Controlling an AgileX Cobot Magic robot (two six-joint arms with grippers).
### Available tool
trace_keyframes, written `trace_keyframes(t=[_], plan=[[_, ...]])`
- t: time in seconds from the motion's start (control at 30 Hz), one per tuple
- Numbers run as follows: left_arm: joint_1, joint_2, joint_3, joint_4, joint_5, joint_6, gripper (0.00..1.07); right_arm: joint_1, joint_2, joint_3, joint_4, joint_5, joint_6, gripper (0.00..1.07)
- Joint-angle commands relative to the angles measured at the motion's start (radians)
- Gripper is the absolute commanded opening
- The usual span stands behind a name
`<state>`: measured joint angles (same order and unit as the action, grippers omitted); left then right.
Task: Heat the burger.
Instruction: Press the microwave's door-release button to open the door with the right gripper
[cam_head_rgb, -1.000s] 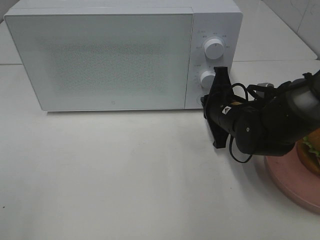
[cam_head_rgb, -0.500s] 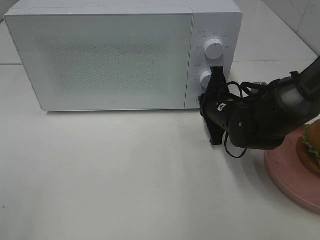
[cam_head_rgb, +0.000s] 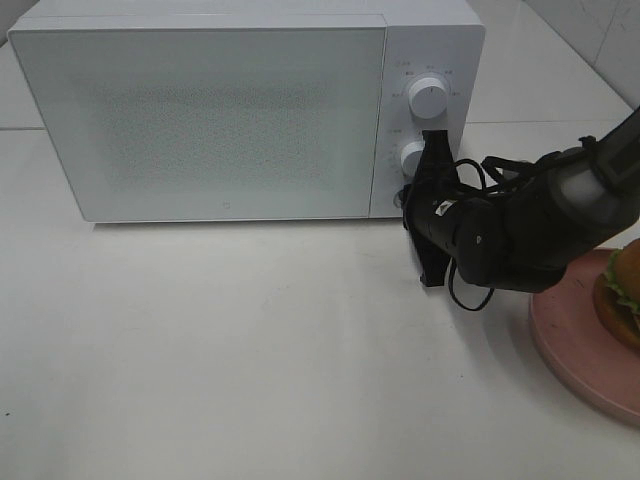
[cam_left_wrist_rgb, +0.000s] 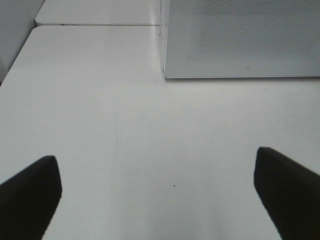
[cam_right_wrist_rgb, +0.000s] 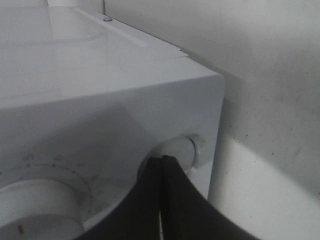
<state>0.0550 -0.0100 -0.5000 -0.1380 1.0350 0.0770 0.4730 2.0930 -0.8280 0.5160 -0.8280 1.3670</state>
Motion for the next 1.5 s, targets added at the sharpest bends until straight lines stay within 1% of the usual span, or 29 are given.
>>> trace_keyframes(t=[0.03, 0.1, 0.23, 0.37, 0.43, 0.47, 0.53, 0.73, 1.0, 1.07, 1.2, 1.27, 1.5], plan=[[0.002, -0.018, 0.003, -0.001, -0.006, 0.001, 0.98, -0.008, -0.007, -0.027, 0.02, -0.066, -0.015, 0.0], [0.002, -0.018, 0.003, -0.001, -0.006, 0.001, 0.98, -0.008, -0.007, -0.027, 0.041, -0.085, -0.025, 0.0], [0.002, -0.018, 0.003, -0.001, -0.006, 0.001, 0.98, -0.019, 0.0, -0.037, 0.041, -0.108, -0.028, 0.0], [0.002, -0.018, 0.003, -0.001, -0.006, 0.001, 0.98, -0.019, 0.04, -0.094, 0.033, -0.156, -0.024, 0.0], [0.002, -0.018, 0.003, -0.001, -0.006, 0.001, 0.98, -0.019, 0.05, -0.104, 0.033, -0.18, -0.024, 0.0], [0.002, -0.018, 0.003, -0.001, -0.006, 0.001, 0.98, -0.019, 0.062, -0.117, 0.033, -0.243, -0.025, 0.0], [0.002, -0.018, 0.003, -0.001, -0.006, 0.001, 0.98, -0.029, 0.064, -0.13, 0.028, -0.269, -0.031, 0.0], [0.002, -0.018, 0.003, -0.001, -0.006, 0.001, 0.98, -0.042, 0.063, -0.162, 0.01, -0.273, -0.038, 0.0], [0.002, -0.018, 0.003, -0.001, -0.006, 0.001, 0.98, -0.04, 0.057, -0.161, -0.017, -0.248, -0.037, 0.01], [0.002, -0.018, 0.003, -0.001, -0.006, 0.001, 0.98, -0.039, 0.036, -0.141, -0.016, -0.204, -0.037, 0.01], [0.002, -0.018, 0.003, -0.001, -0.006, 0.001, 0.98, -0.039, 0.027, -0.125, -0.015, -0.184, -0.037, 0.01], [0.002, -0.018, 0.003, -0.001, -0.006, 0.001, 0.98, -0.035, 0.014, -0.094, -0.017, -0.13, -0.022, 0.01], [0.002, -0.018, 0.003, -0.001, -0.006, 0.001, 0.98, -0.012, -0.005, -0.043, -0.003, -0.105, -0.018, 0.01]])
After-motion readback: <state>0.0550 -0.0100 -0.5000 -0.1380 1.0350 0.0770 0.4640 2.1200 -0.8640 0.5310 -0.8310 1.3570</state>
